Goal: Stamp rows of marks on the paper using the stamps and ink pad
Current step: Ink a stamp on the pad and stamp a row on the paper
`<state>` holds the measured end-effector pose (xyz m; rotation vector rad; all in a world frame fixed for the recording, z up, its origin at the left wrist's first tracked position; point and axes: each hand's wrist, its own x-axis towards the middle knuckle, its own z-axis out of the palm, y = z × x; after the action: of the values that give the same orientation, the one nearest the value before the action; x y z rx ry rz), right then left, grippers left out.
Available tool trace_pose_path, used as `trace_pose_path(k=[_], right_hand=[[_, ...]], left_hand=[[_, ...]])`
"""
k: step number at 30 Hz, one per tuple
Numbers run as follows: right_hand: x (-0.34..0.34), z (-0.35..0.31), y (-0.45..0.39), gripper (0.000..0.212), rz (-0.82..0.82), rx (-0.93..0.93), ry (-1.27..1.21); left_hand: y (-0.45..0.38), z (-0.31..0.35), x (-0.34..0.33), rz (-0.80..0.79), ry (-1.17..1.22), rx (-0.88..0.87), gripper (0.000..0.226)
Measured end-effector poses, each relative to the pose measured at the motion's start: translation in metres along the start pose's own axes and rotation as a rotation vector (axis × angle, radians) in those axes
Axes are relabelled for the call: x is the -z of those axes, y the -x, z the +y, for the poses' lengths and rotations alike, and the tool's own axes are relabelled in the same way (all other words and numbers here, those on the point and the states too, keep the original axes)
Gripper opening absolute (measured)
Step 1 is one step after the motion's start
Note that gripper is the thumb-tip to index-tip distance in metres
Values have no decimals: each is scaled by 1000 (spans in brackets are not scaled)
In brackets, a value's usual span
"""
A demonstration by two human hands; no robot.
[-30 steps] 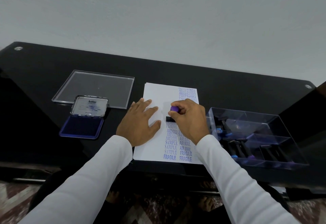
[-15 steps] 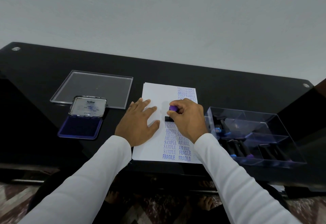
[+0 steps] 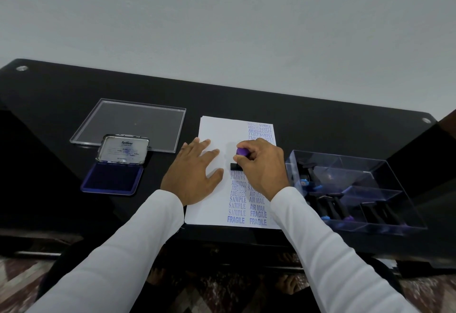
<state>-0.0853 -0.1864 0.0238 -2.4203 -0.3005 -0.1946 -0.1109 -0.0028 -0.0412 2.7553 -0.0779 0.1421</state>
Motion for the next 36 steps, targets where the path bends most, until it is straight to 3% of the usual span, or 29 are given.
trace_pose_path(k=[18,25,36], right_hand=[[-1,1,2,22,17,24,6],[-2,2,3,21,28,30,-8],[2,1,0,22,14,47,4]], left_hand=[[-1,-1,-2,3,6,-5,63],[-1,-1,-2,-6,3,3,74],[-1,-2,-1,9,0,-3,64]])
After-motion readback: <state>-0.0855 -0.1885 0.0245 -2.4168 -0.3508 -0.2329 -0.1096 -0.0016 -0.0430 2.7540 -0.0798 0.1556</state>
